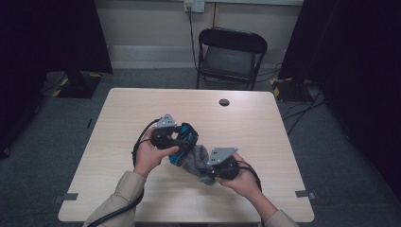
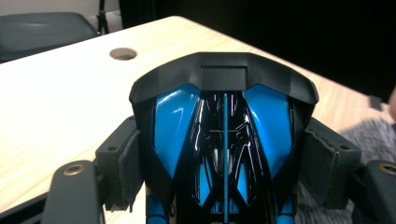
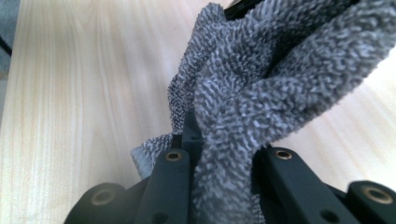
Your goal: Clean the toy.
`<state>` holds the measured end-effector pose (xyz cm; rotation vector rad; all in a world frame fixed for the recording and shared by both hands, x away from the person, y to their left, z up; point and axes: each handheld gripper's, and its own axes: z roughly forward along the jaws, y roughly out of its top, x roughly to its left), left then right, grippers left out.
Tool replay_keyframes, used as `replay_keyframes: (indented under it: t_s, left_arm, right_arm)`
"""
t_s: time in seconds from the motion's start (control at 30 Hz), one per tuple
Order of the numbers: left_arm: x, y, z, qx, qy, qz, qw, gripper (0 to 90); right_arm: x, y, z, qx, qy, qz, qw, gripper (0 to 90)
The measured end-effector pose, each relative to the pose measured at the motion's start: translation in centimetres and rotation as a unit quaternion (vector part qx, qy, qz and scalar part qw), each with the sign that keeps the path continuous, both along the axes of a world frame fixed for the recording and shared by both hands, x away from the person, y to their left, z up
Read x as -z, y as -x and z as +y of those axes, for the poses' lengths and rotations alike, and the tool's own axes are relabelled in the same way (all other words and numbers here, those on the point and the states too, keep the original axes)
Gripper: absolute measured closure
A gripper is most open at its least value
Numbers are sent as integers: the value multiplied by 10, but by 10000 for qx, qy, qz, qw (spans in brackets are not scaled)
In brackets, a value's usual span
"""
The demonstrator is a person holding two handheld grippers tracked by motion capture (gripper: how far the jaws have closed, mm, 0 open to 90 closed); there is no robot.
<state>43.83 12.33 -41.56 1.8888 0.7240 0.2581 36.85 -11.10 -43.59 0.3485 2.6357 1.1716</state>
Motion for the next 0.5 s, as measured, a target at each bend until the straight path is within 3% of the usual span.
replay_keyframes:
  t_s: [0.13, 0.23, 0.5]
  left_arm:
    - [9, -4, 5, -63, -63, 122, 9999, 255]
    - [14, -5, 8, -87, -172, 179, 9997, 255]
    - [25, -7, 9, -128, -394, 272, 9988, 255]
  right_arm:
    - [5, -4, -4, 92, 46, 47, 9999, 772]
    - [6, -10, -17, 304, -23, 99, 9995, 771]
    - [4, -21, -51, 793, 97, 44, 9968, 771]
